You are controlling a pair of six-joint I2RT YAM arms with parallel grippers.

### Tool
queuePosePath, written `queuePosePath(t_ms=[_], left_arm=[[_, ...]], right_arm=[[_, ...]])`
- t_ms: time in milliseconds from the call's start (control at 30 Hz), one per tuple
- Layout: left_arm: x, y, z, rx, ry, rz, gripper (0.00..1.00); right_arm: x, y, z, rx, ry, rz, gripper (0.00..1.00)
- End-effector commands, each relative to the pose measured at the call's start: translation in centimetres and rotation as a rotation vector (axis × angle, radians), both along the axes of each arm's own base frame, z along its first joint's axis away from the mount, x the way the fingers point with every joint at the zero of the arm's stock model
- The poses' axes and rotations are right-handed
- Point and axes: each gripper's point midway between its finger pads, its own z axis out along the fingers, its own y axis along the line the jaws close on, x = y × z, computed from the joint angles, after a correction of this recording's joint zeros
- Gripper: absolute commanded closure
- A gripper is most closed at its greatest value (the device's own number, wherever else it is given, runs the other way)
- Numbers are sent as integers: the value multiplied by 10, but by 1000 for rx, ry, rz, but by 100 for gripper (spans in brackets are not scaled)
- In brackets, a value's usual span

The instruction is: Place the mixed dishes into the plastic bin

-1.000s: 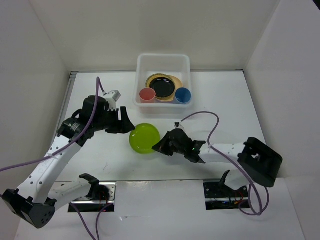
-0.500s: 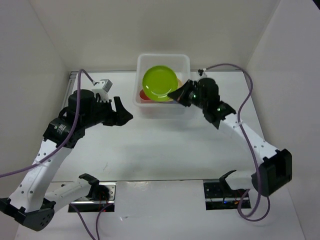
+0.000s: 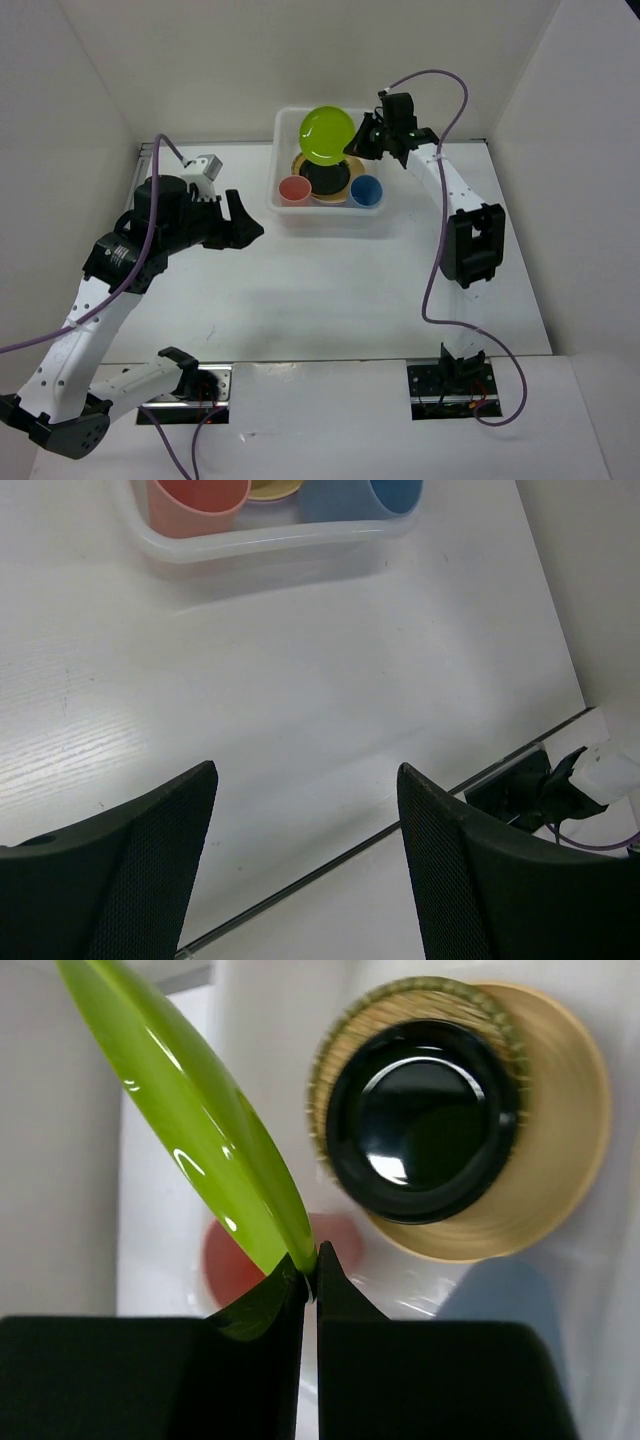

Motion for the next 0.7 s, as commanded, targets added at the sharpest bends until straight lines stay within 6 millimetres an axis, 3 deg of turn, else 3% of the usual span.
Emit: queuePosePath(t_ms=[0,33,67,133,167,200,267,300,367,400,467,500,533,667], left_arm=[[-1,4,6,7,-36,3,20],[-1,4,6,7,-36,3,20],[-1,4,6,7,-36,3,20],[-1,4,6,7,-36,3,20],[-1,4,6,7,-36,3,20],[-1,4,6,7,-36,3,20],[-1,4,3,11,-28,3,19],[-1,4,3,11,-28,3,19],[-2,5,1,11,-28,3,19],[-2,5,-2,15,-19,2,19],[-2,5,-3,15,-19,2,19],[-2,5,-3,15,-19,2,19],[-2,5,-3,15,-19,2,19],[-2,5,-3,15,-19,2,19]], right_arm=[[14,-8,22,-65,-54,48,100],[16,-7,19,-69,-40,48,100],[22,-7,4,-87,-16,57,100],[29,-7,10,-100,-26,54,100],[35,-8,-7,-127,1,52,100],[43,-8,11,-130,-42,48,100],[40,-8,-3,-187,6,60,100],[50,-5,2,-210,-27,48,100],[43,-7,-11,-270,23,60,100],[53,-6,1,-259,-40,43,100],[45,-2,-12,-252,13,78,100],[45,-6,-6,-262,-2,58,100],[46,-8,-17,-276,22,53,100],[46,-6,-27,-305,30,66,100]])
